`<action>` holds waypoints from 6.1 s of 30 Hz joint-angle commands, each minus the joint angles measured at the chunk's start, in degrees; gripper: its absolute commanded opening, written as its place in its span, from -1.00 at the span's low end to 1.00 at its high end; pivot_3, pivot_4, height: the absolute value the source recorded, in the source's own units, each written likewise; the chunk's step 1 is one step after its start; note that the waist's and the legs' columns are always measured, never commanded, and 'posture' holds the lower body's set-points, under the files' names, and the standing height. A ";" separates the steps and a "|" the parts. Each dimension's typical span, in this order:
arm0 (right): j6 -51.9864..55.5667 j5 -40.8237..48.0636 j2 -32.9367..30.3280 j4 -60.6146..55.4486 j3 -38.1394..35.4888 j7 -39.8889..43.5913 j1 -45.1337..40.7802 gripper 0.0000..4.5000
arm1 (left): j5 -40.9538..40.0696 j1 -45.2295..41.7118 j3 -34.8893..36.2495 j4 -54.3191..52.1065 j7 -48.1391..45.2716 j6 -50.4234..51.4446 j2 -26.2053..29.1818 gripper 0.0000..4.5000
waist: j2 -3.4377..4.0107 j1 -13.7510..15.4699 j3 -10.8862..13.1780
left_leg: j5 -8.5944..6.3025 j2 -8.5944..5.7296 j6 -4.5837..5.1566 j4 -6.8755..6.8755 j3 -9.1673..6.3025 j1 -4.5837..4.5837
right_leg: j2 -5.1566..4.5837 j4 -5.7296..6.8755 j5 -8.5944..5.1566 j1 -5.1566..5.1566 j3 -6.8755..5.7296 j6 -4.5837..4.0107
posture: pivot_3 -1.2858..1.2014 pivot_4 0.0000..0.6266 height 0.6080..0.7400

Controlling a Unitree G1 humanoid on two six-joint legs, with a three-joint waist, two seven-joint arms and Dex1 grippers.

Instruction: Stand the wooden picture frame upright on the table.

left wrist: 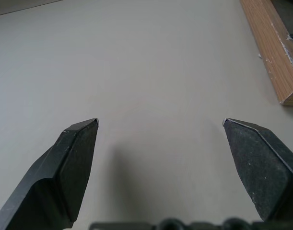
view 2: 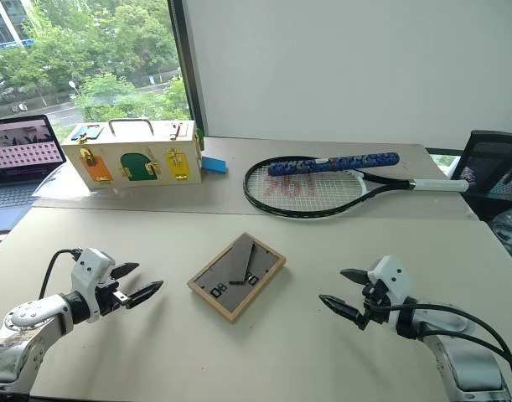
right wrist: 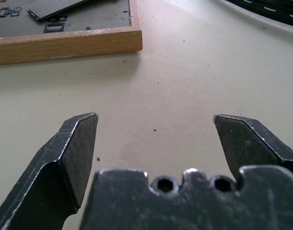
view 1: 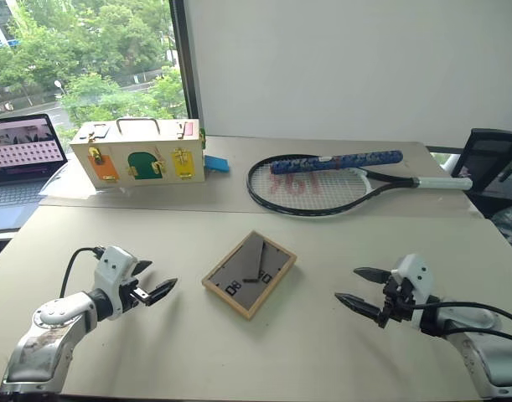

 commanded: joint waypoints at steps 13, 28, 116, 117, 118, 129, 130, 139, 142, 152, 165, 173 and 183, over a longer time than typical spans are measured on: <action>11.44 -3.51 -7.57 -1.99 16.58 3.15 -15.80 -0.71 | 3.93 -20.93 -12.50 14.13 -10.49 -5.29 0.31 -0.75 | -0.07 -0.15 -0.27 | -0.01 -0.02 0.16 -0.01 0.00 -0.21 | 0.00 0.00 0.00 -0.13 -0.01 0.03 | 0.03 -0.52 0.98; 4.89 -14.67 7.24 18.06 28.46 3.49 -32.61 -0.97 | 0.52 -10.23 -19.77 1.96 -16.80 3.92 -0.25 -0.99 | -0.03 -0.64 -0.27 | 0.02 0.01 0.14 0.03 -0.01 -0.06 | 0.04 0.15 0.02 -0.01 -0.03 0.01 | 0.03 -0.52 0.98; 3.03 -8.30 -0.67 11.37 21.48 14.12 -24.18 -1.00 | -51.66 -19.83 1.92 9.80 33.06 65.93 -18.32 0.97 | 0.21 0.80 -0.38 | 0.03 -0.14 0.11 0.15 -0.31 -0.08 | -0.05 0.02 0.02 0.19 -0.20 0.06 | 0.03 -0.52 0.98; 3.25 -8.38 0.19 11.36 21.87 13.86 -24.47 -1.00 | -52.14 -20.00 1.47 10.12 34.13 65.93 -19.26 0.97 | 0.21 1.08 -0.38 | 0.03 -0.14 0.11 0.15 -0.31 -0.09 | -0.05 0.01 0.02 0.19 -0.20 0.06 | 0.03 -0.52 0.98; 3.41 -8.41 0.73 11.36 22.09 13.68 -24.66 -1.00 | -52.66 -20.09 1.17 10.31 35.06 65.93 -19.85 0.97 | 0.21 1.26 -0.38 | 0.03 -0.15 0.11 0.15 -0.31 -0.09 | -0.04 0.01 0.02 0.19 -0.21 0.06 | 0.03 -0.52 0.98; 5.50 -8.68 3.34 10.33 22.86 12.09 -25.79 -1.00 | -57.69 -22.08 -0.22 12.08 39.18 65.93 -21.31 0.97 | 0.29 1.85 -0.44 | 0.06 -0.16 0.06 0.17 -0.45 -0.10 | -0.05 -0.02 0.03 0.27 -0.35 0.05 | 0.03 -0.52 0.98; 5.54 -8.70 3.33 10.28 22.87 12.01 -25.71 -1.00 | -57.99 -22.03 -0.18 12.02 39.40 65.93 -21.21 0.97 | 0.29 1.84 -0.44 | 0.06 -0.16 0.06 0.16 -0.45 -0.10 | -0.04 -0.02 0.03 0.26 -0.35 0.05 | 0.03 -0.52 0.98; 6.06 -8.79 3.81 9.96 23.16 11.21 -25.69 -1.00 | -59.07 -22.78 1.46 12.29 39.91 65.68 -21.03 -0.28 | 0.27 1.50 -0.43 | 0.07 -0.16 0.05 0.11 -0.48 -0.13 | -0.03 0.00 0.03 0.17 -0.36 0.04 | 0.03 -0.52 0.98; 6.63 -8.60 3.78 9.38 22.90 11.45 -25.65 -1.00 | -59.59 -23.36 1.64 13.03 40.38 65.31 -21.03 -0.49 | 0.27 1.49 -0.43 | 0.08 -0.16 0.03 0.11 -0.49 -0.13 | -0.03 0.00 0.03 0.17 -0.37 0.04 | 0.03 -0.52 0.98; 24.34 9.25 -2.98 4.04 7.71 14.04 -30.89 -1.00 | -46.72 -19.35 -1.64 -2.80 15.72 47.64 -5.25 -0.49 | 0.27 0.87 -0.39 | 0.10 -0.15 0.00 0.01 -0.50 -0.22 | -0.03 0.00 0.04 0.02 -0.37 -0.02 | 0.03 -0.52 0.98; 32.75 18.88 7.01 -1.57 11.75 7.41 -38.61 0.78 | -45.68 -28.03 -7.13 8.34 -4.62 50.01 -2.48 -0.49 | 0.22 1.28 -0.30 | 0.10 -0.14 -0.01 -0.08 -0.52 -0.37 | -0.04 -0.06 -0.02 -0.08 -0.47 -0.05 | 0.03 -0.52 0.98; 27.61 13.72 7.63 1.12 17.97 8.49 -39.59 0.99 | -43.97 -30.48 -8.19 10.06 -5.09 52.55 -4.66 -0.49 | 0.24 1.17 -0.27 | 0.09 -0.13 0.02 -0.10 -0.54 -0.38 | -0.02 0.02 -0.04 -0.11 -0.51 -0.08 | 0.03 -0.52 0.98; 25.30 18.57 4.15 -9.42 17.97 17.31 -35.83 0.99 | -42.01 -34.47 -7.14 16.94 -3.20 58.84 -5.89 -0.49 | 0.24 1.43 -0.22 | 0.09 -0.14 0.02 -0.11 -0.58 -0.41 | -0.03 -0.01 -0.05 -0.10 -0.58 -0.06 | 0.03 -0.52 0.98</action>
